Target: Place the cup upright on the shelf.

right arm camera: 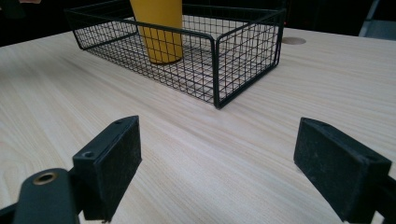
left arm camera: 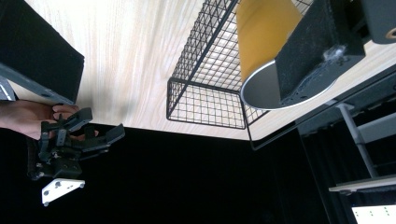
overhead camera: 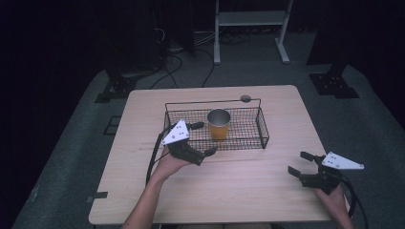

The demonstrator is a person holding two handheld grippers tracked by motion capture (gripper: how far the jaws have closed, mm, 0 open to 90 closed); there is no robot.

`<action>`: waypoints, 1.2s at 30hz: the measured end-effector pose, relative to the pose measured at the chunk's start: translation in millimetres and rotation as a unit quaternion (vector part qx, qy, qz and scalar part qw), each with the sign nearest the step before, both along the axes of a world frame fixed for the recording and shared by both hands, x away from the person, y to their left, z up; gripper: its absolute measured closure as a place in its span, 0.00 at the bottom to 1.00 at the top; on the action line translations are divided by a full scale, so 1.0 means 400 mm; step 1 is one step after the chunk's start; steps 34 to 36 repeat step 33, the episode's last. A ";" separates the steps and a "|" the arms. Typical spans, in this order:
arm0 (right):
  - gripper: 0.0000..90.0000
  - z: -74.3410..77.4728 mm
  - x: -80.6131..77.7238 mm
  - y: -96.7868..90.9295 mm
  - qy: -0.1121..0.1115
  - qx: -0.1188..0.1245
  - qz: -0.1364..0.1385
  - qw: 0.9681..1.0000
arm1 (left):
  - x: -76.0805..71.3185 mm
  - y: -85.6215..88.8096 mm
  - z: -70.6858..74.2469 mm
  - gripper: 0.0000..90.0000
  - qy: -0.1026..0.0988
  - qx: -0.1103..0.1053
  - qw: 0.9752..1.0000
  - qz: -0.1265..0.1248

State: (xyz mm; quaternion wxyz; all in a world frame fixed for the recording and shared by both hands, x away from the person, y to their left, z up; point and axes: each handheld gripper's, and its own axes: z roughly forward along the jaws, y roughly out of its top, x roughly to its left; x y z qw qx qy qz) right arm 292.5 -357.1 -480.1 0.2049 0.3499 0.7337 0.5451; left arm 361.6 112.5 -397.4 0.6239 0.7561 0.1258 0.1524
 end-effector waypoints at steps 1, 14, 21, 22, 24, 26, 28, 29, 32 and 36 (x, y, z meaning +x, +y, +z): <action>0.16 0.000 0.000 0.000 0.000 0.000 0.000 1.000 | -0.004 0.001 -0.001 0.01 -0.002 0.000 1.000 0.000; 0.15 0.000 0.000 0.000 0.001 0.000 -0.001 1.000 | -0.057 0.015 -0.041 0.01 0.001 -0.002 1.000 0.007; 0.16 0.000 0.000 0.000 0.001 0.000 -0.001 1.000 | -0.091 0.027 -0.054 0.01 -0.005 -0.004 1.000 0.013; 0.16 0.000 0.000 0.000 0.001 0.000 -0.001 1.000 | -0.095 0.029 -0.055 0.01 -0.006 -0.006 1.000 0.013; 0.16 0.000 0.000 0.000 0.001 0.000 -0.001 1.000 | -0.105 0.033 -0.060 0.01 -0.009 -0.005 1.000 0.016; 0.16 0.000 0.000 0.000 0.000 0.000 0.000 1.000 | -0.116 0.038 -0.067 0.01 -0.010 -0.006 1.000 0.021; 0.16 0.000 0.000 0.000 0.000 0.000 0.001 1.000 | -0.128 0.045 -0.074 0.01 -0.007 -0.020 1.000 0.022; 0.15 0.000 0.000 -0.001 0.000 0.000 0.002 1.000 | -0.131 0.046 -0.077 0.01 -0.006 -0.021 1.000 0.021; 0.15 0.000 0.000 -0.001 0.000 0.002 0.002 1.000 | -0.147 0.048 -0.088 0.01 -0.008 -0.011 1.000 0.028; 0.15 0.000 0.000 -0.002 0.000 0.003 0.003 1.000 | -0.147 0.048 -0.088 0.01 -0.008 -0.011 1.000 0.028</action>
